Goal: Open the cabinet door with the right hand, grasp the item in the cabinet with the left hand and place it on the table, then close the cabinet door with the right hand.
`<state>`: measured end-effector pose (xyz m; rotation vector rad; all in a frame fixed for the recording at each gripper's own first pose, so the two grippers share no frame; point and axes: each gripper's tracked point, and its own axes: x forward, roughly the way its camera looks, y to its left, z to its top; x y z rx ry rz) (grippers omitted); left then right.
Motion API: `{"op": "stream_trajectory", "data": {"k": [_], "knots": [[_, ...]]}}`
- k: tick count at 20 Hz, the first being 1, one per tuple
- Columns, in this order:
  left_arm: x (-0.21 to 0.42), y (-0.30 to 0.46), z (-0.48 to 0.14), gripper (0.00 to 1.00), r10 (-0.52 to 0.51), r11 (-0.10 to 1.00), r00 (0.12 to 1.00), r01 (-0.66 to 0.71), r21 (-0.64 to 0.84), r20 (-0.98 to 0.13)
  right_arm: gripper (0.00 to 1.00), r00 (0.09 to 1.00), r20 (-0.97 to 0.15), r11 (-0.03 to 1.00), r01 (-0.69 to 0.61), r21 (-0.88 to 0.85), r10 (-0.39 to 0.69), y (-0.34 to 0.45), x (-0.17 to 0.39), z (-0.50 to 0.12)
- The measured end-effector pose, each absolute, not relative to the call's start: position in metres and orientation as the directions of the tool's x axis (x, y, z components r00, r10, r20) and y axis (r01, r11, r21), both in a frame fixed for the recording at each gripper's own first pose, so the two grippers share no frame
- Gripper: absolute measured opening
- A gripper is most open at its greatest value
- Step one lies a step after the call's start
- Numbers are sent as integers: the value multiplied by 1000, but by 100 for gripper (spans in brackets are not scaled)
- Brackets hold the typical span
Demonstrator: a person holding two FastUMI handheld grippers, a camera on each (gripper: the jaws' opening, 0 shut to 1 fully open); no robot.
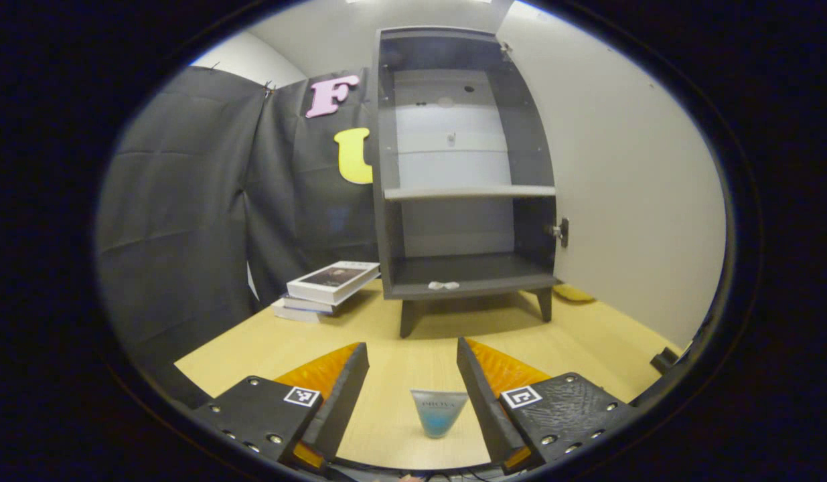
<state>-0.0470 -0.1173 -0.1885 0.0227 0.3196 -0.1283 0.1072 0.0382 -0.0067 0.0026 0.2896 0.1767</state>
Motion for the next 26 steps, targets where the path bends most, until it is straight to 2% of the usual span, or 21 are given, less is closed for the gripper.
{"op": "stream_trajectory", "data": {"k": [2,3,5,6,7,8,9,11,13,14,15,19,26], "knots": [[-45,-108,-146,80,-118,992,956,127,15,-269,98,949,-250,981,-186,54,194,42,108,5],[-44,-104,-127,80,-115,992,962,123,18,-249,93,951,-235,979,-191,71,203,42,108,12],[-42,-94,-99,83,-102,994,968,107,9,-227,93,956,-205,976,-191,105,209,41,107,29],[-40,-88,-88,80,-87,996,970,91,4,-226,98,958,-194,974,-191,121,212,40,108,35],[-40,-80,-78,80,-71,997,972,74,3,-226,98,961,-177,972,-191,136,214,39,109,44],[-38,-73,-68,83,-57,998,972,59,2,-227,93,964,-160,971,-191,146,214,39,109,53],[-35,-67,-59,83,-49,999,973,49,-2,-224,98,965,-151,970,-193,149,215,40,109,60],[-27,-55,-46,80,-35,999,975,36,-1,-221,98,968,-144,974,-190,126,207,44,108,69],[-17,-41,-40,80,-29,999,975,35,22,-222,98,973,-132,979,-181,90,192,50,107,76],[-10,-38,-38,80,-33,999,976,40,30,-216,92,977,-128,985,-163,65,170,49,103,78],[-5,-32,-35,83,-37,998,978,45,33,-203,97,982,-121,989,-139,41,143,48,103,80],[14,-13,-46,80,-60,998,976,62,3,-208,97,987,-141,997,-72,20,74,57,93,80],[40,26,-64,83,-86,996,969,85,-15,-230,96,981,-164,994,-106,1,104,117,80,79]]}}
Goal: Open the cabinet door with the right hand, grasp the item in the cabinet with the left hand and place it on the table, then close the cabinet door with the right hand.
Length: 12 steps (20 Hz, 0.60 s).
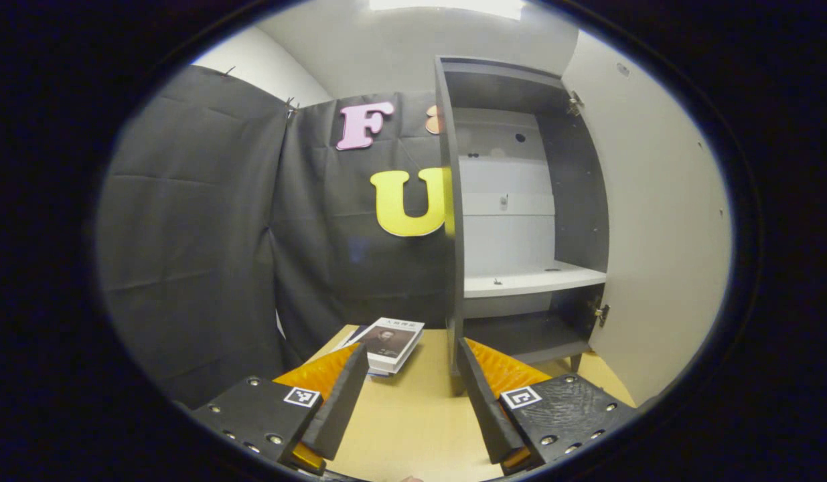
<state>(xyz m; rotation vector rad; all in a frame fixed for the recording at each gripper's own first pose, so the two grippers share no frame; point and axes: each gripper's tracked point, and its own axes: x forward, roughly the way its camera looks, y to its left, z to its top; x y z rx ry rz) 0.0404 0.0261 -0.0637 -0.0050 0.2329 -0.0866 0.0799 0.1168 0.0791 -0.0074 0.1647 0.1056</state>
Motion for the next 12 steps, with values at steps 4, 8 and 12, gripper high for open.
{"op": "stream_trajectory", "data": {"k": [4,8,12], "knots": [[51,46,-71,83,-96,995,968,96,-10,-231,97,976,-167,990,-138,8,137,155,76,77],[57,65,-84,83,-100,995,963,96,-26,-251,97,973,-172,988,-153,0,151,180,78,77],[62,85,-86,83,-98,995,964,94,-28,-248,97,973,-170,987,-160,-17,155,203,80,77]]}}
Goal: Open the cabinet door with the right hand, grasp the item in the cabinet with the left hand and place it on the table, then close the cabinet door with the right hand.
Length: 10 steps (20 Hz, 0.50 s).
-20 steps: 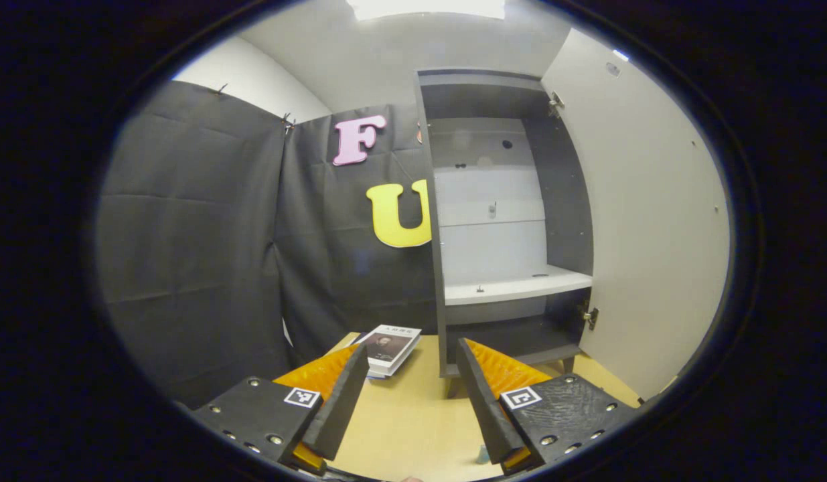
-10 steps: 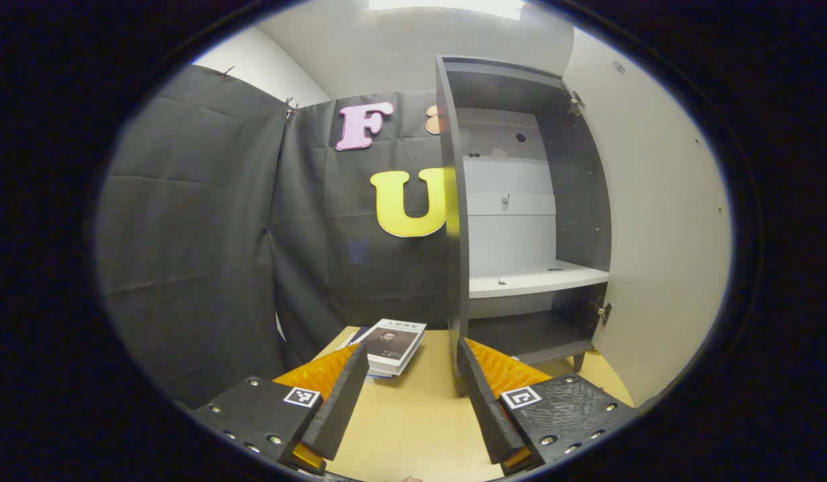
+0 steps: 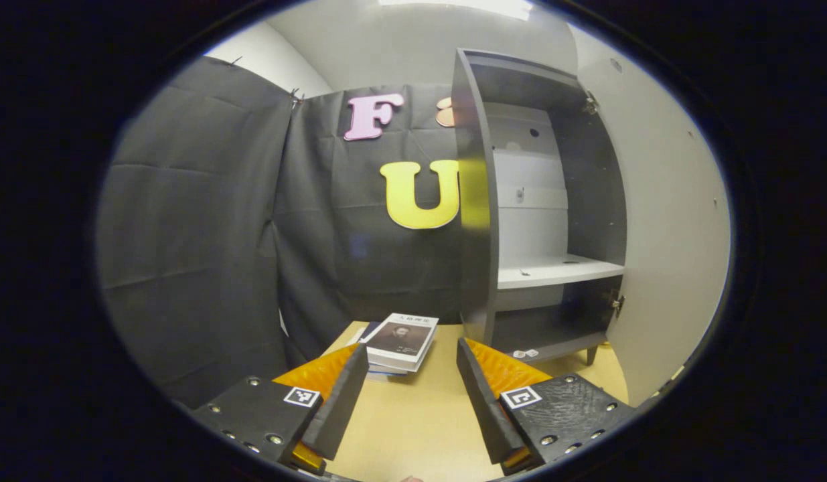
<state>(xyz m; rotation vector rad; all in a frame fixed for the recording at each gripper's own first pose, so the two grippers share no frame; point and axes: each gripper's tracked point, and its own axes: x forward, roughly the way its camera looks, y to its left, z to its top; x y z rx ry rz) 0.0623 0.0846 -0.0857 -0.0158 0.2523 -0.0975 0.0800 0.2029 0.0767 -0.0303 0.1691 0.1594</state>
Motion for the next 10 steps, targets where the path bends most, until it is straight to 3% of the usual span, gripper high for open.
{"op": "stream_trajectory", "data": {"k": [10], "knots": [[72,125,-101,80,-91,996,964,88,-25,-251,97,945,-159,958,-284,39,287,301,109,67]]}}
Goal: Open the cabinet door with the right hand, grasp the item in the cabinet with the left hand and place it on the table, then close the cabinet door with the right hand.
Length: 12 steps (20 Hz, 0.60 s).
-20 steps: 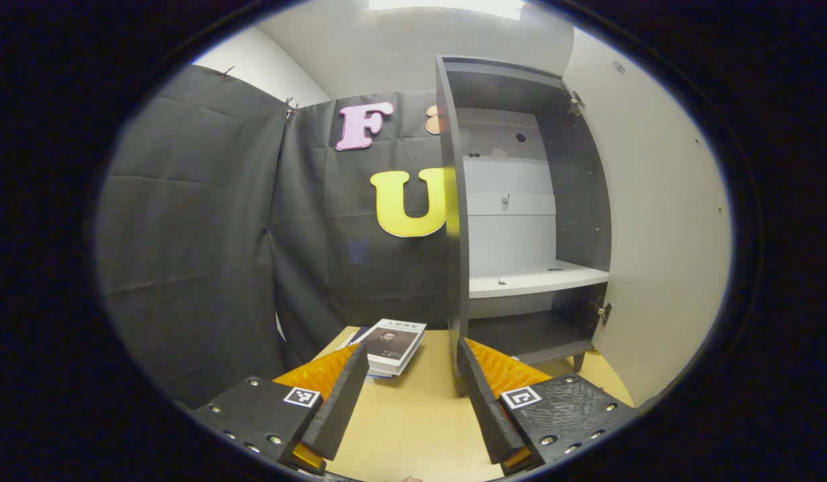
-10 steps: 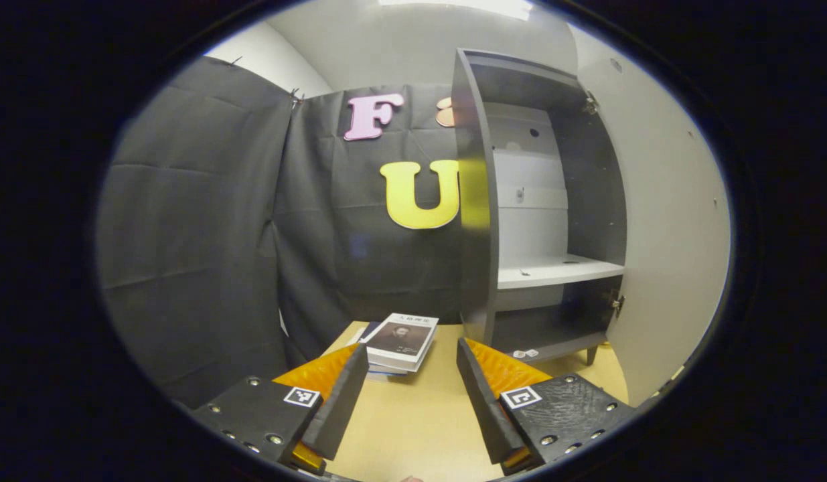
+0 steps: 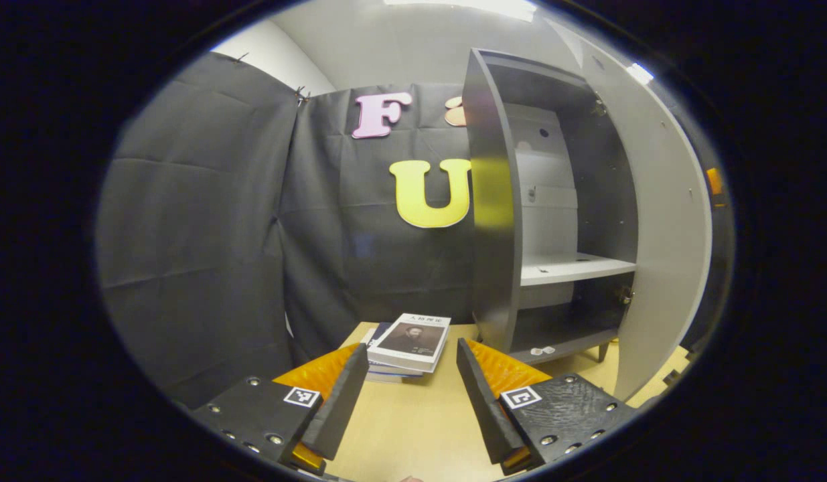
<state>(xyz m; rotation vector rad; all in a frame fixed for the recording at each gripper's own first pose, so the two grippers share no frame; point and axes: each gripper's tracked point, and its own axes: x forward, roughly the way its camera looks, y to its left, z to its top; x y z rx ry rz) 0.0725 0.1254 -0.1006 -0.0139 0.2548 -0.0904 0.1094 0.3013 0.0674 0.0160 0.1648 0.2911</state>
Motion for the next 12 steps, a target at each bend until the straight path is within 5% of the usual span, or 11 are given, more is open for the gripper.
{"op": "stream_trajectory", "data": {"k": [12], "knots": [[75,152,-99,83,-53,999,964,53,-10,-261,97,914,-161,928,-366,72,373,354,145,32]]}}
